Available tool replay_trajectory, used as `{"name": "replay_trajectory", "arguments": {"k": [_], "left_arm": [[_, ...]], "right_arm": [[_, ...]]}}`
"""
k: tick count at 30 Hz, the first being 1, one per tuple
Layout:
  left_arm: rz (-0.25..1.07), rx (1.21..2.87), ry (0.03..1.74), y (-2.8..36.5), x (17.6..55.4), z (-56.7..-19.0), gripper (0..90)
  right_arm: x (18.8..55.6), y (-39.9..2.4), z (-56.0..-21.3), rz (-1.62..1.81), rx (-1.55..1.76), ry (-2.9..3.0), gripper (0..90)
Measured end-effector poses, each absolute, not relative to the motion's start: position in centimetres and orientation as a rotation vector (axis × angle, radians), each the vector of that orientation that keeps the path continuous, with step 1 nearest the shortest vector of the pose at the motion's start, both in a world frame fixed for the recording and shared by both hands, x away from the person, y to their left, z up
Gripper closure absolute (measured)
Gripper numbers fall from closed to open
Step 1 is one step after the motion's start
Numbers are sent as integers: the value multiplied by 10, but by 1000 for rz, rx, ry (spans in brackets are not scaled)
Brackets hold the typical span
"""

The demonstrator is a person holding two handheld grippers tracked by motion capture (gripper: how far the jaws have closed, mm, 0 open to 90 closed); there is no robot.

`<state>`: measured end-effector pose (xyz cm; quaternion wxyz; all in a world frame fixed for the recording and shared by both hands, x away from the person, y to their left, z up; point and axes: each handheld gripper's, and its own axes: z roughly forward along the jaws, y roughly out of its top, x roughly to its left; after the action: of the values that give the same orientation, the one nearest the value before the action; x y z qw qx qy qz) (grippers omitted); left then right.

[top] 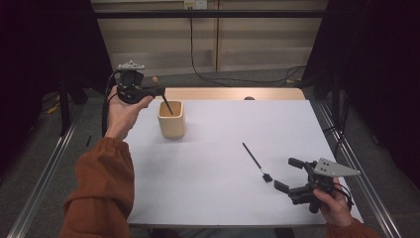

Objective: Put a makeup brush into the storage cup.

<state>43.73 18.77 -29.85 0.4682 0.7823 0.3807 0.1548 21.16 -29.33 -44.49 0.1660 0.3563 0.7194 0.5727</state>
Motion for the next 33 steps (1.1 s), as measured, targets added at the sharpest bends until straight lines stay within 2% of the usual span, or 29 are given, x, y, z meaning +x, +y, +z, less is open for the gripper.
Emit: {"name": "replay_trajectory", "arguments": {"k": [33], "left_arm": [[346, 1953, 976, 181, 447, -344, 839]], "right_arm": [[212, -292, -446, 1620, 1008, 2055, 1]]}}
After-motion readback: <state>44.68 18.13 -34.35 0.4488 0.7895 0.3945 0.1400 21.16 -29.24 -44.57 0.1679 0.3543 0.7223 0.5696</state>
